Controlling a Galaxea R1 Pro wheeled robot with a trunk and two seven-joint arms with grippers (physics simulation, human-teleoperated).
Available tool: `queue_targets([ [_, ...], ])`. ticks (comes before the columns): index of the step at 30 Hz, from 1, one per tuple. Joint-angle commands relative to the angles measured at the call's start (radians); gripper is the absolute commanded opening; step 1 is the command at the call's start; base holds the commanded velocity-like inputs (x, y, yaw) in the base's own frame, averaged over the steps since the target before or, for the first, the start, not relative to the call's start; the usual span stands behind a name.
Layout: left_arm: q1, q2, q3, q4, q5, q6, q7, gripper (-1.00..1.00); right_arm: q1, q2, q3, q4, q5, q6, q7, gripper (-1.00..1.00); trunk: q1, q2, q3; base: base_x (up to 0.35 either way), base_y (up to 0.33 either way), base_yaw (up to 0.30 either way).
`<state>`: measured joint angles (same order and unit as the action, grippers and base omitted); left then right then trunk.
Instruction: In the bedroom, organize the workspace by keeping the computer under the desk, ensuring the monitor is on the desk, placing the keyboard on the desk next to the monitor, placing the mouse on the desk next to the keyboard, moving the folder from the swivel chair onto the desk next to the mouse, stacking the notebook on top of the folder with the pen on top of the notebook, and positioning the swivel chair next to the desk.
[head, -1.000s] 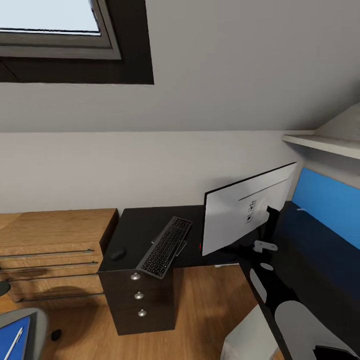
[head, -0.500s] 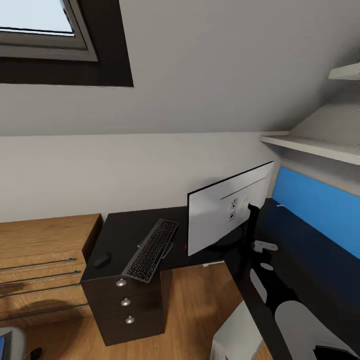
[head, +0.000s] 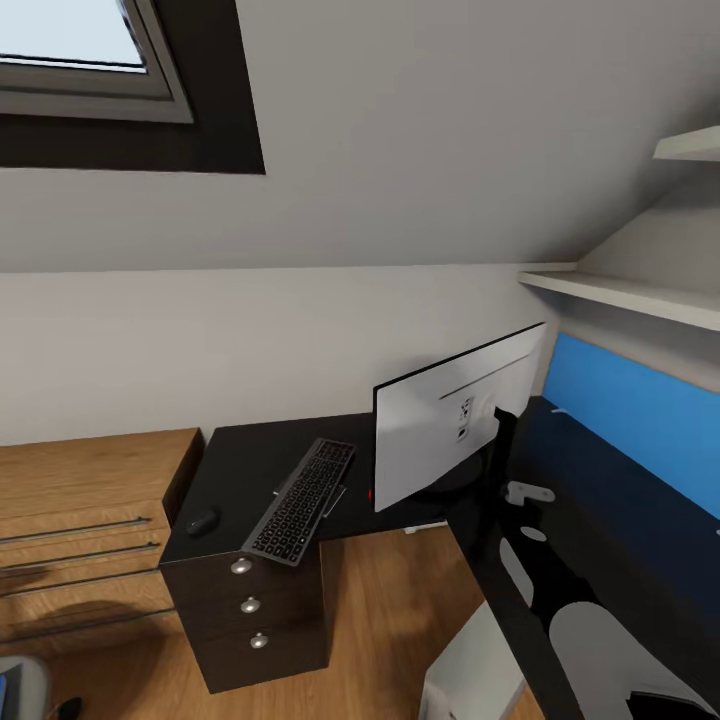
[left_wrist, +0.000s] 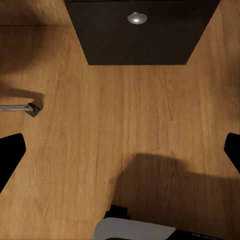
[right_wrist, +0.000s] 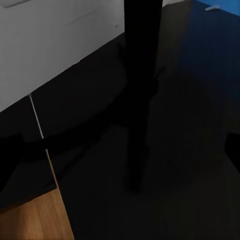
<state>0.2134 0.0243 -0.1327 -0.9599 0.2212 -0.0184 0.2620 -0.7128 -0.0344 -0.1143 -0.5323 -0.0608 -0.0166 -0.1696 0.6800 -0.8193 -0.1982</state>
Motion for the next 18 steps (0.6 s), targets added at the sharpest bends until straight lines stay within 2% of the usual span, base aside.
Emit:
queue_targets([
  [1, 0.000, 0.002, -0.005, -0.001, 0.010, -0.002, 0.008, 1.00, -0.001, 0.000, 0.001, 0.000, -0.006, -0.002, -0.002, 1.00, 0.000, -0.001, -0.001, 0.000, 0.000, 0.000],
  [8, 0.000, 0.002, -0.006, 0.000, 0.011, -0.003, 0.008, 1.00, 0.001, -0.002, 0.001, 0.001, -0.004, -0.002, -0.001, 1.00, 0.000, -0.001, -0.001, 0.029, 0.000, 0.000],
  [18, 0.000, 0.002, -0.005, 0.002, 0.011, -0.003, 0.008, 1.00, 0.001, -0.005, 0.001, 0.000, -0.001, -0.003, -0.002, 1.00, 0.000, -0.001, -0.001, 0.214, 0.000, 0.000],
])
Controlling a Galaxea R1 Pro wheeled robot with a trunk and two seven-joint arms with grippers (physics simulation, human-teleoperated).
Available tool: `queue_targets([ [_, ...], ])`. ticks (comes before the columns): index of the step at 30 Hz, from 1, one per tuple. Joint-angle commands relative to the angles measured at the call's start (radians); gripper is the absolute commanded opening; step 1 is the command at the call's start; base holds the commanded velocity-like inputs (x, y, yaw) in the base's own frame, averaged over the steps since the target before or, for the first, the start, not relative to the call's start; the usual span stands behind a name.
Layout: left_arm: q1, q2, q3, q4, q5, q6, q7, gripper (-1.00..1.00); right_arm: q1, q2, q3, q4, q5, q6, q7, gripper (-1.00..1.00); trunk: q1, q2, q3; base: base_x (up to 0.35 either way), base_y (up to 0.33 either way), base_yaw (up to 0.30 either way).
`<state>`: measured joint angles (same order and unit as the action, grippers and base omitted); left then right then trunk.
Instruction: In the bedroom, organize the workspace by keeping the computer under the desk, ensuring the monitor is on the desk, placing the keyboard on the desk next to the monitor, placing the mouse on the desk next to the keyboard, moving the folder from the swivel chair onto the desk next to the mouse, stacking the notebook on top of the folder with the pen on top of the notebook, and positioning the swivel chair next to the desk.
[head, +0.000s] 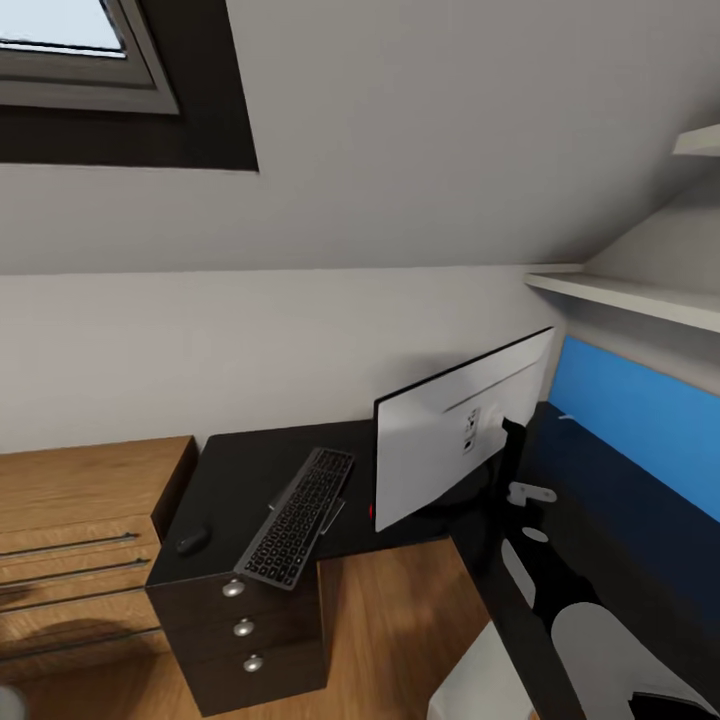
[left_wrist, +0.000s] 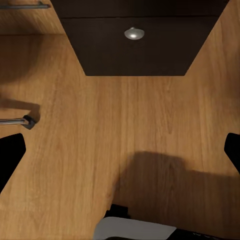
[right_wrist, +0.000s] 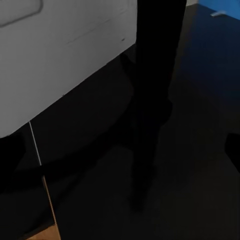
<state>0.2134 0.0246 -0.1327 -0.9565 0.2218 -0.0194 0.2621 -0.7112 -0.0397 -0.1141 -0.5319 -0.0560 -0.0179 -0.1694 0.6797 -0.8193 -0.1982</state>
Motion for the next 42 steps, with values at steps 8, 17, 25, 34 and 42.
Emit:
queue_targets([
  [8, 0.000, 0.002, -0.005, 0.004, 0.010, 0.000, 0.009, 1.00, -0.001, -0.004, 0.002, -0.003, -0.007, -0.002, -0.002, 1.00, 0.000, -0.001, -0.001, 0.016, 0.000, 0.000],
  [17, 0.000, 0.002, -0.005, 0.004, 0.011, 0.001, 0.009, 1.00, -0.001, -0.007, 0.002, 0.001, -0.003, -0.002, 0.000, 1.00, 0.000, -0.001, -0.001, 0.000, 0.000, 0.000],
  [25, 0.000, 0.002, -0.005, 0.004, 0.011, 0.000, 0.008, 1.00, -0.001, -0.045, 0.002, 0.007, -0.004, -0.014, 0.096, 1.00, 0.000, -0.001, -0.001, 0.000, 0.000, 0.000],
  [34, 0.000, 0.002, -0.005, 0.004, 0.011, 0.000, 0.007, 1.00, -0.001, -0.084, 0.002, 0.066, -0.009, -0.067, 0.172, 1.00, 0.000, -0.001, -0.001, 0.000, 0.000, 0.000],
  [42, 0.000, 0.002, -0.005, 0.004, 0.011, 0.000, 0.007, 1.00, -0.001, -0.092, 0.002, 0.085, -0.007, -0.149, 0.232, 1.00, 0.000, -0.001, -0.001, 0.000, 0.000, 0.000],
])
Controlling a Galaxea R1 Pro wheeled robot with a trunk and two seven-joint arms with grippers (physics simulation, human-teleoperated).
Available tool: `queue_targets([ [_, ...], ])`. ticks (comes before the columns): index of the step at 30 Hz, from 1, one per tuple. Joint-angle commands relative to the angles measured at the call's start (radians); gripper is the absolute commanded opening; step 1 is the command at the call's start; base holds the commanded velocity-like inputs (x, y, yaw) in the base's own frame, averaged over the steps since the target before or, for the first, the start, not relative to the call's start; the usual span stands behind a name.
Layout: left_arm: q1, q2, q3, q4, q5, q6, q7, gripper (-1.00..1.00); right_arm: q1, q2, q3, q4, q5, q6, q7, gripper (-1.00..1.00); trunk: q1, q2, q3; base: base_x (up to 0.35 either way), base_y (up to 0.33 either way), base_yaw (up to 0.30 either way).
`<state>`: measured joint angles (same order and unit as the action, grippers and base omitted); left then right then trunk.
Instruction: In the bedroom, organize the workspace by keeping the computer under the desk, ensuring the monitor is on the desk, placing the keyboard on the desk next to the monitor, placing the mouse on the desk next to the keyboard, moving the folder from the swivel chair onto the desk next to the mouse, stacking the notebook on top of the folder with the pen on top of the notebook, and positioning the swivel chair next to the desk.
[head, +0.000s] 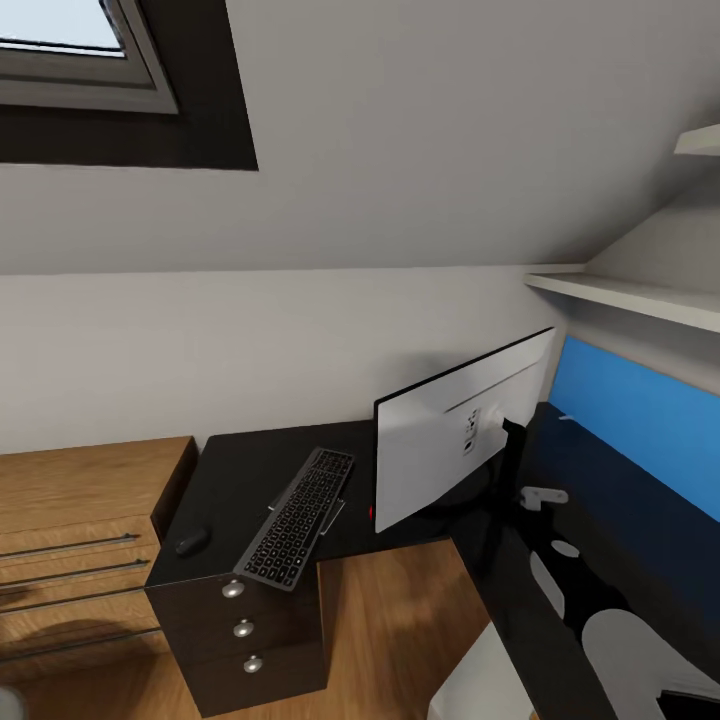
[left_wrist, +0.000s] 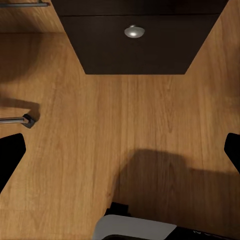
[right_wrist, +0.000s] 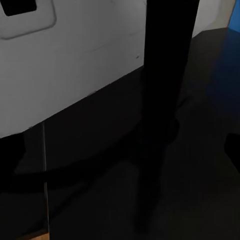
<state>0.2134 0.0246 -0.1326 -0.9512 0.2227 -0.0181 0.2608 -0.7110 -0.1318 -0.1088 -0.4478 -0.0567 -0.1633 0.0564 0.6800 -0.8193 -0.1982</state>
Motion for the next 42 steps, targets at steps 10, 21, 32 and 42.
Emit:
queue_targets([
  [10, 0.000, 0.002, -0.005, -0.001, 0.010, -0.002, 0.008, 1.00, -0.001, -0.001, -0.005, 0.000, -0.009, -0.015, 0.014, 1.00, 0.000, -0.001, -0.001, 0.000, 0.000, 0.000],
  [21, 0.000, 0.002, -0.005, -0.001, 0.010, -0.002, 0.006, 1.00, -0.001, 0.000, -0.006, -0.001, -0.009, -0.014, 0.015, 1.00, 0.000, -0.001, -0.001, 0.000, 0.000, 0.000],
  [32, 0.000, 0.002, -0.005, -0.001, 0.011, -0.002, 0.006, 1.00, -0.001, 0.000, -0.006, -0.001, -0.008, -0.015, 0.011, 1.00, 0.000, -0.001, -0.001, 0.000, 0.000, 0.000],
  [42, 0.000, 0.002, -0.006, -0.001, 0.011, -0.002, 0.007, 1.00, -0.001, 0.000, -0.006, -0.001, -0.008, -0.016, 0.011, 1.00, 0.000, -0.001, -0.001, 0.000, 0.000, 0.000],
])
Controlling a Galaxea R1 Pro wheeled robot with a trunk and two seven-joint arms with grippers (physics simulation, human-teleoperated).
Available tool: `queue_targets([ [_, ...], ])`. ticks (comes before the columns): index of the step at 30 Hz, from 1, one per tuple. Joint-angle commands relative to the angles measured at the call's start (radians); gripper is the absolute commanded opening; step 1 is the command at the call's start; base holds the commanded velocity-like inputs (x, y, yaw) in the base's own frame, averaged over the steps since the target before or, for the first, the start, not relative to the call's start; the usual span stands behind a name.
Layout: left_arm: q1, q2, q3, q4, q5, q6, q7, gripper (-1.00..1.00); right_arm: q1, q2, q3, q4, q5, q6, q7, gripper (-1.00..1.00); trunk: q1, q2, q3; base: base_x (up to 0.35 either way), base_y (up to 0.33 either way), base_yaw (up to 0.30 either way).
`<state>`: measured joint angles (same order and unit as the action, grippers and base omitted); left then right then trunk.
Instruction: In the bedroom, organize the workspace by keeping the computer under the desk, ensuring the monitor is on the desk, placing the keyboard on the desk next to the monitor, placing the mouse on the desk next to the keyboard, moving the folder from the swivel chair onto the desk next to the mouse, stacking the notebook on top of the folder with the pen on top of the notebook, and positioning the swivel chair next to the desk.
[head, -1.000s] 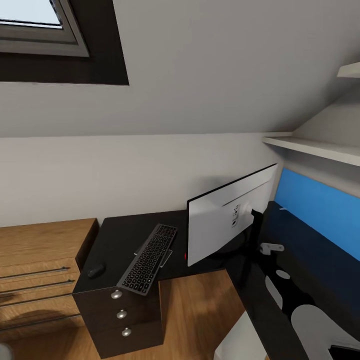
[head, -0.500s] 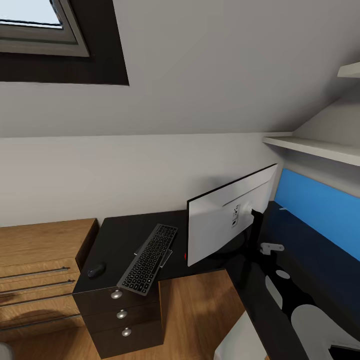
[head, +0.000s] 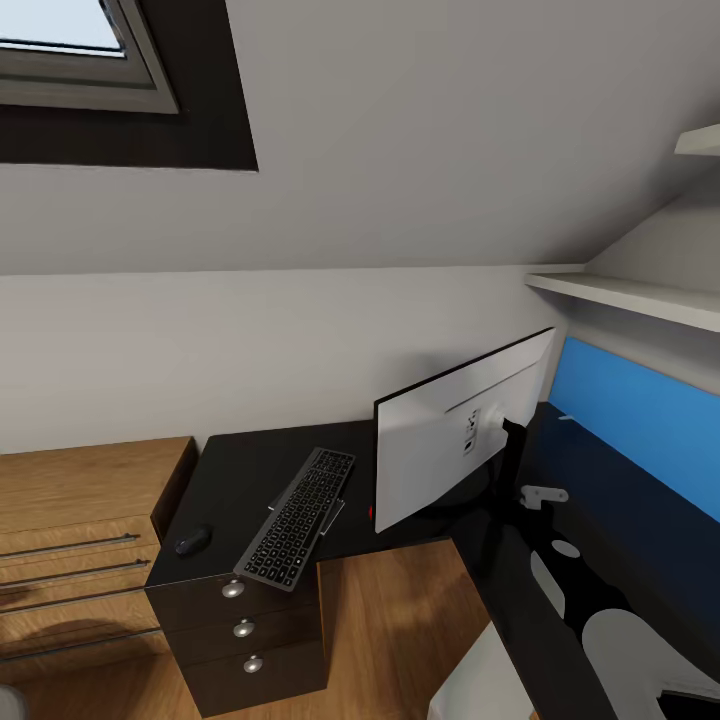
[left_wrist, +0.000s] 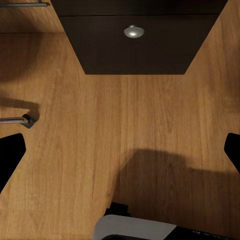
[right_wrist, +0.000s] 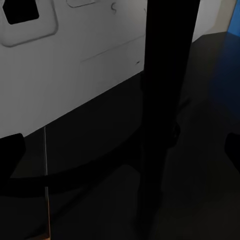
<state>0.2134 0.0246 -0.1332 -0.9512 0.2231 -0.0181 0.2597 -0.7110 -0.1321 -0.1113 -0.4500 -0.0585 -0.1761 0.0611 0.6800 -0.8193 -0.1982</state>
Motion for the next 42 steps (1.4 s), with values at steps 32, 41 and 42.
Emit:
queue_targets([
  [32, 0.000, -0.005, 0.055, -0.069, 0.050, 0.004, 0.009, 1.00, -0.001, -0.001, -0.005, 0.001, -0.006, -0.002, 0.005, 1.00, 0.085, -0.155, -0.070, 0.000, 0.000, 0.000],
  [41, 0.000, -0.005, 0.055, -0.069, 0.050, 0.004, 0.009, 1.00, -0.001, -0.001, -0.005, 0.000, -0.006, -0.002, 0.005, 1.00, 0.119, -0.218, -0.098, 0.000, 0.000, 0.000],
  [42, 0.000, -0.005, 0.055, -0.069, 0.050, 0.004, 0.009, 1.00, -0.001, -0.001, -0.005, 0.000, -0.006, -0.002, 0.005, 1.00, 0.123, -0.225, -0.101, 0.000, 0.000, 0.000],
])
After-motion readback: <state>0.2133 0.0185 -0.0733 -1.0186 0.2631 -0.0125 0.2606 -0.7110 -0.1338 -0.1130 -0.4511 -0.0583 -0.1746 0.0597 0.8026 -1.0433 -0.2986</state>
